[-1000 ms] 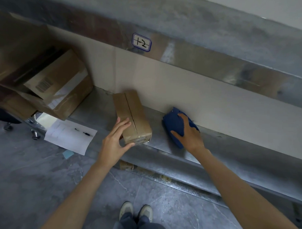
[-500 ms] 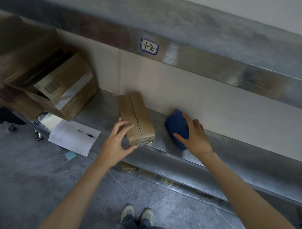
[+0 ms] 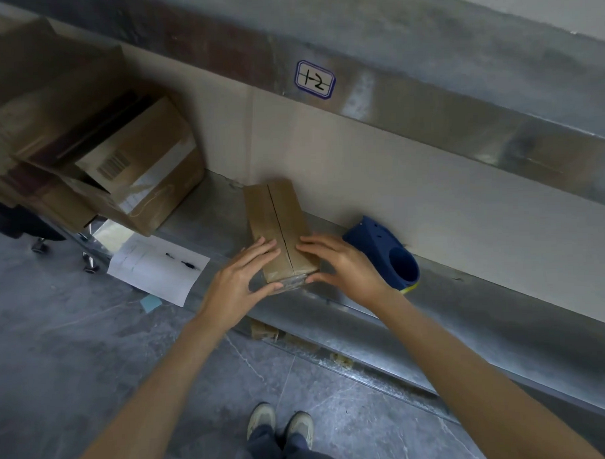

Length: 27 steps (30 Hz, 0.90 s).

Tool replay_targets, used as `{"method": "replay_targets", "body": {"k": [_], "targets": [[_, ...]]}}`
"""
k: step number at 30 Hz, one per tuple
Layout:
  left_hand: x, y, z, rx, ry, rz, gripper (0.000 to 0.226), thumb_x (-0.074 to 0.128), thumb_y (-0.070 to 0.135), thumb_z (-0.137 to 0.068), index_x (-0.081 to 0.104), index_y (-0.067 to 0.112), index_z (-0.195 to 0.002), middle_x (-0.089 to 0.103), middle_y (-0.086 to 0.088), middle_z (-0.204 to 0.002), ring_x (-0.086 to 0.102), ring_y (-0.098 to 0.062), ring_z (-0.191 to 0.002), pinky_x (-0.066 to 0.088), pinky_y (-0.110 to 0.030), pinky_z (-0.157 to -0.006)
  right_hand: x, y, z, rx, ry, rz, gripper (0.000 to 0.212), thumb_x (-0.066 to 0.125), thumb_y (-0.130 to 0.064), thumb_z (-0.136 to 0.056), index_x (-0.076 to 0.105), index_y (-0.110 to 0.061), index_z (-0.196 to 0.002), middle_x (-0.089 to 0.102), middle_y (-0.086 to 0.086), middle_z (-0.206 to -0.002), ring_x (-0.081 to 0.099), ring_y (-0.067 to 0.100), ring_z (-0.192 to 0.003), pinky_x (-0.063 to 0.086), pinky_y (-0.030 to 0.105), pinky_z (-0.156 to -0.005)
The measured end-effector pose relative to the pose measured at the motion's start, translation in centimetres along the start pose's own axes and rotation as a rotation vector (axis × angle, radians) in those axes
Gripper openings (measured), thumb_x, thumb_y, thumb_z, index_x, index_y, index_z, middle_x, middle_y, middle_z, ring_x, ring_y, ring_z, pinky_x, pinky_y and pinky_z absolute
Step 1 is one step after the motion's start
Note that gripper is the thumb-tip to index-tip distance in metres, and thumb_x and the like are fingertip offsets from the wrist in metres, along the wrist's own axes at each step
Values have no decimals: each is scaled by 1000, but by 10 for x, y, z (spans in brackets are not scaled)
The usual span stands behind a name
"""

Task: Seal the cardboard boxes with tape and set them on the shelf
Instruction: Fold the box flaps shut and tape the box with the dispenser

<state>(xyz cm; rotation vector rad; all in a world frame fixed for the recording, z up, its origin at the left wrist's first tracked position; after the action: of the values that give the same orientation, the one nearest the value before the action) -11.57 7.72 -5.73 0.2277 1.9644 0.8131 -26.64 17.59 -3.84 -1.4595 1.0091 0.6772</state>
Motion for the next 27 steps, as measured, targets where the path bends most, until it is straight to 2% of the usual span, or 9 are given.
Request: {"method": "replay_targets", "body": {"k": [6, 10, 12, 15, 17, 21, 24, 27], "targets": [[0, 2, 1, 20, 20, -2, 60, 66, 43, -86, 58, 15, -138, 49, 8, -148, 35, -3, -143, 28, -14, -115, 6, 8, 2, -24, 41, -71, 59, 76, -24, -82, 57, -16, -137, 52, 0, -144, 41, 15, -139, 40, 33, -111], [-1, 3, 2, -54, 48, 58, 57, 70, 45, -88, 59, 20, -138, 50, 12, -147, 35, -2, -143, 34, -26, -116, 7, 4, 5, -7, 18, -98, 52, 65, -34, -94, 53, -15, -141, 48, 1, -148, 39, 14, -140, 36, 30, -113], [-3, 6, 1, -87, 93, 65, 53, 66, 45, -88, 62, 21, -134, 54, 13, -144, 39, -2, -141, 38, -26, -111, 6, -1, 4, 12, 49, -110, 48, 62, -34, -95, 56, -13, -138, 51, 3, -144, 44, 14, -136, 39, 30, -111], [-5, 11, 0, -120, 180, 37, 45, 68, 33, -84, 68, 19, -126, 60, 11, -137, 45, 0, -136, 45, -23, -105, 6, -5, 2, 48, 147, -141, 46, 64, -31, -88, 63, -8, -127, 59, 6, -133, 51, 17, -130, 46, 32, -106], [-5, 11, 1, -142, 219, 23, 42, 73, 18, -80, 71, 17, -122, 63, 9, -133, 49, -1, -133, 47, -23, -103, 6, -3, 0, 68, 198, -166, 40, 66, -24, -85, 67, -5, -121, 63, 7, -125, 56, 18, -125, 46, 28, -105], [-7, 10, -1, -128, 232, 41, 45, 72, 2, -77, 72, 14, -120, 64, 7, -130, 53, -4, -130, 43, -18, -106, -1, -1, -3, 68, 230, -175, 29, 67, -1, -86, 71, -5, -115, 67, 7, -117, 59, 11, -115, 35, 9, -103], [-10, 9, -2, -107, 198, 64, 46, 71, -2, -79, 70, 14, -122, 63, 6, -132, 52, -3, -131, 39, -17, -109, -3, 0, -3, 53, 223, -197, 28, 63, 0, -90, 70, -6, -117, 67, 7, -118, 58, 8, -116, 35, 12, -105], [-10, 6, -3, -128, 125, 128, 48, 69, -2, -83, 66, 17, -128, 59, 9, -137, 44, 3, -136, 34, -15, -112, -2, 2, 1, 47, 172, -226, 28, 60, -7, -96, 67, -7, -123, 63, 5, -127, 55, 10, -123, 35, 17, -110]]}}
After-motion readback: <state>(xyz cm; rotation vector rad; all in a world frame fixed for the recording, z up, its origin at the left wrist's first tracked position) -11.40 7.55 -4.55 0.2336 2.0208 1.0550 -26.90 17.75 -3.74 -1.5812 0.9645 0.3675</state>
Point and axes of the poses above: each hand's wrist, its own z-axis away from the middle knuckle, its own x-axis out of the palm, y = z × x, the point moved 8 cm from there along -z, towards the middle knuckle
